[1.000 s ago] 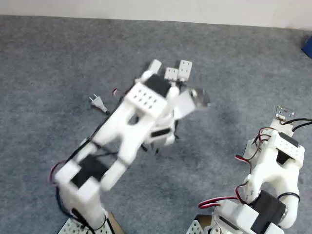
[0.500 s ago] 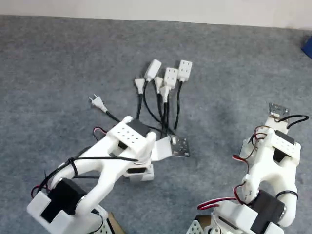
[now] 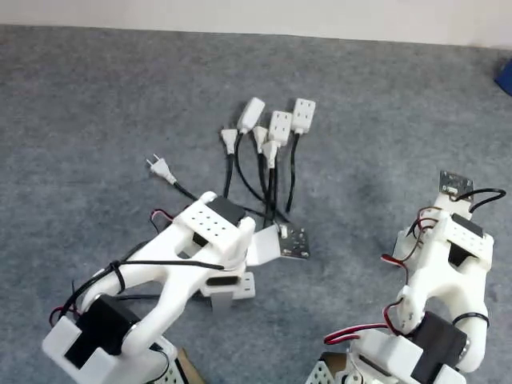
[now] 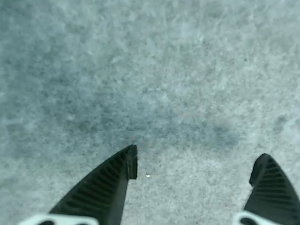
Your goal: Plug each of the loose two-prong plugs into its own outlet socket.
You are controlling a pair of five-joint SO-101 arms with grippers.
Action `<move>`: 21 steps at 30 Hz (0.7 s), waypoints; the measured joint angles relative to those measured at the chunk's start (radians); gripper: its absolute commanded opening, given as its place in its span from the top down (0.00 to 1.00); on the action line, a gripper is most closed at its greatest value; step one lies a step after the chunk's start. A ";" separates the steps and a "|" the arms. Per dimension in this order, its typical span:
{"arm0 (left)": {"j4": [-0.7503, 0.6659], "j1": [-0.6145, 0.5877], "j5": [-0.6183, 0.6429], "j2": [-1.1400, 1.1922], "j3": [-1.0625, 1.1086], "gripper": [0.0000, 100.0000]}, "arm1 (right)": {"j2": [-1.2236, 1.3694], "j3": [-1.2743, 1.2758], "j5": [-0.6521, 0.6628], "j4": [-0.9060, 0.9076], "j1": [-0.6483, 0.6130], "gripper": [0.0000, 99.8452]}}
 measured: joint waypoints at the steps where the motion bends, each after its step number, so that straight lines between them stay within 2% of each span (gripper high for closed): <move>1: 0.015 0.000 0.000 0.000 0.000 0.72 | 0.000 0.000 0.000 0.000 0.000 0.63; 13: 0.114 0.054 0.000 0.000 -0.066 0.76 | 0.000 0.000 0.044 0.028 0.000 0.63; 21: 0.071 0.054 0.000 -0.002 -0.018 0.78 | 0.000 0.000 0.044 0.028 0.000 0.63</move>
